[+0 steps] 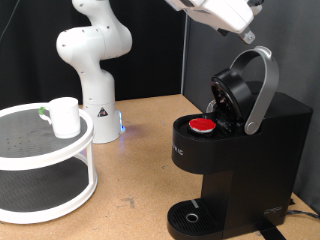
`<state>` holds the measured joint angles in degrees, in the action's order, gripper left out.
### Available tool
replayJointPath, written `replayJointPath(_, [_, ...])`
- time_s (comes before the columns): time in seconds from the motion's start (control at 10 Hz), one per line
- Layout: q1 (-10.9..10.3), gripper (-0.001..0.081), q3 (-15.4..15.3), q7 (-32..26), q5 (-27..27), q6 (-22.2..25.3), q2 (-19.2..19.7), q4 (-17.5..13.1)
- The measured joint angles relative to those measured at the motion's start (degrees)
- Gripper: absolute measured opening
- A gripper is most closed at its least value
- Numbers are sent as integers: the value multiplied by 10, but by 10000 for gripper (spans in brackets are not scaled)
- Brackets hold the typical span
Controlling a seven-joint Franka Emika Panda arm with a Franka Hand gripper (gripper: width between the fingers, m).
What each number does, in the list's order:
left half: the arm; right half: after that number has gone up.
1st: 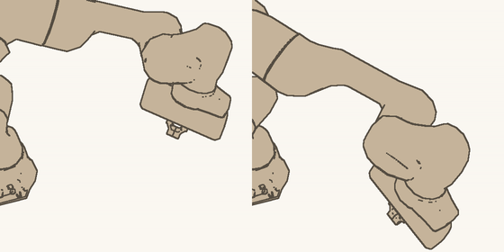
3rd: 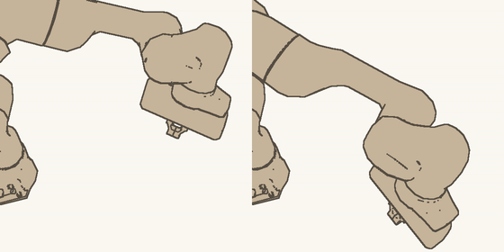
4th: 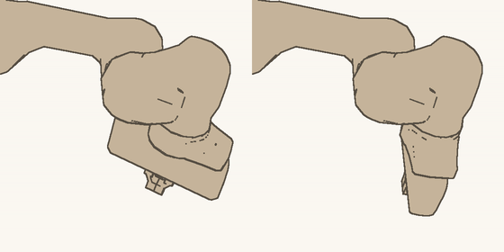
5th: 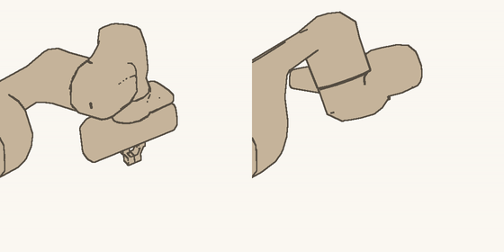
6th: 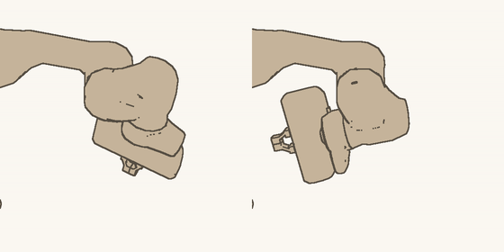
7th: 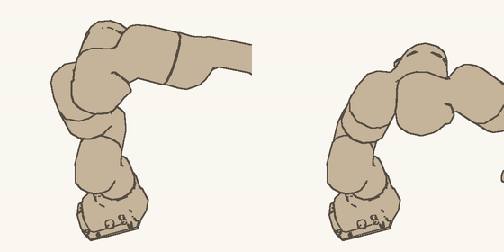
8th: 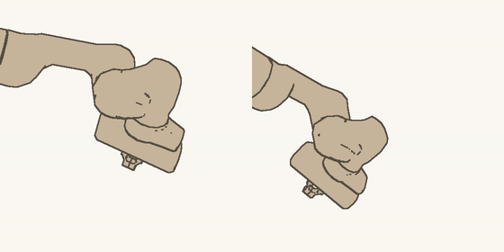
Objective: Make a cup of coffee with the keurig machine
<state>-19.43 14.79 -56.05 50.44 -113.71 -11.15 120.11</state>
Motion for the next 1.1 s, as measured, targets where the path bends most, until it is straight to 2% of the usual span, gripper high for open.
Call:
replayJointPath(0.2, [-3, 806, -3, -5, 28, 8, 0, -8])
replayJointPath(0.5, [-14, 806, -29, 13, 15, 21, 6, -34])
replayJointPath(1.1, [-26, 806, -95, 79, -27, -47, 27, -46])
